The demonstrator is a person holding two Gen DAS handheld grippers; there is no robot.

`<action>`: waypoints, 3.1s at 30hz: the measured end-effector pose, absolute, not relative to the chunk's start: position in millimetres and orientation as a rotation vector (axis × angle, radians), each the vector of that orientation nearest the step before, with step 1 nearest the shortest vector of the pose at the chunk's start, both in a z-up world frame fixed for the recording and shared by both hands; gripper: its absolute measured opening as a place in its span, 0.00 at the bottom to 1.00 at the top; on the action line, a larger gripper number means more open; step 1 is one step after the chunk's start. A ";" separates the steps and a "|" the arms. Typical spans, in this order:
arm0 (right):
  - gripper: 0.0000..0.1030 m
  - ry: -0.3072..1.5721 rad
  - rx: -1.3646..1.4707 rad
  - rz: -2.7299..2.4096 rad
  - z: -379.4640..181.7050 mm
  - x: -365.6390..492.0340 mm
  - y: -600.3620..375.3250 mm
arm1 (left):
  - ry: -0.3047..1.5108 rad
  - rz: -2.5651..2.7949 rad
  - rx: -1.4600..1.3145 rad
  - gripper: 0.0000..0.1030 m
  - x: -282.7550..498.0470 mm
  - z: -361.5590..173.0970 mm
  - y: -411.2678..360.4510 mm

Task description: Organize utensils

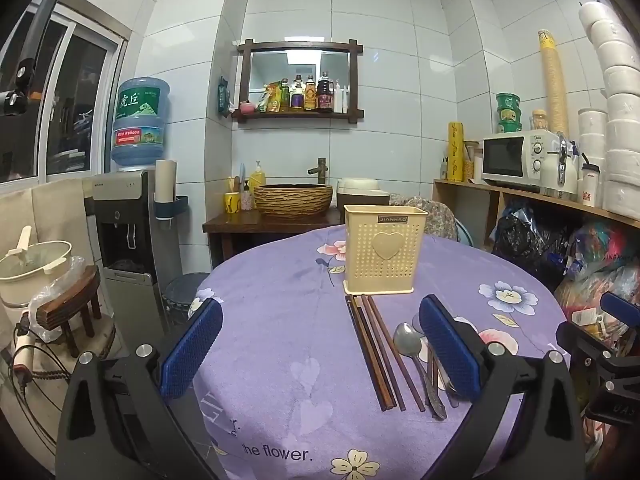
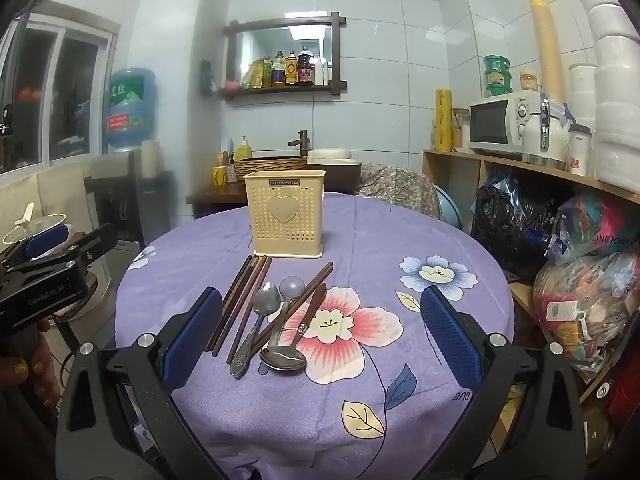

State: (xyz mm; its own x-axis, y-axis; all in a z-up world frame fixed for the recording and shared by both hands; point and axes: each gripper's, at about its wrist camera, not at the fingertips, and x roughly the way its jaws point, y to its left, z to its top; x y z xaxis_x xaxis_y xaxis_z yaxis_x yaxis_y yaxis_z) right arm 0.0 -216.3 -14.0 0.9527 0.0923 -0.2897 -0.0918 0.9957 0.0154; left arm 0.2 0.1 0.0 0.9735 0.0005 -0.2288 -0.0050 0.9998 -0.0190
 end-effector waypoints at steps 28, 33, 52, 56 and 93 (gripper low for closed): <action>0.95 0.305 0.006 0.091 -15.7 3.1 -218.3 | 0.236 0.002 0.004 0.95 1.1 -0.2 -1.5; 0.95 0.306 0.004 0.089 -15.6 2.7 -218.3 | 0.242 0.003 0.006 0.95 2.5 -0.4 -1.4; 0.95 0.313 0.005 0.090 -17.8 3.3 -219.3 | 0.243 0.003 0.007 0.95 2.9 -3.7 -1.1; 0.95 0.315 0.005 0.088 -19.0 3.1 -219.3 | 0.244 0.005 0.010 0.95 2.6 -4.7 -0.4; 0.95 0.433 -0.022 0.059 -31.1 29.6 -220.2 | 0.367 0.020 0.013 0.95 22.3 -21.6 0.6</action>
State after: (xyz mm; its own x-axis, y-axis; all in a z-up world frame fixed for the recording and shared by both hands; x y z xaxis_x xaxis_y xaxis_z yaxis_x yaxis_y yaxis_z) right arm 29.6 -220.2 -31.1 0.9061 0.0521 -0.4199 -0.0615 0.9981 -0.0087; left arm 22.3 0.6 -21.6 0.9332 0.0221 -0.3587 -0.0174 0.9997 0.0162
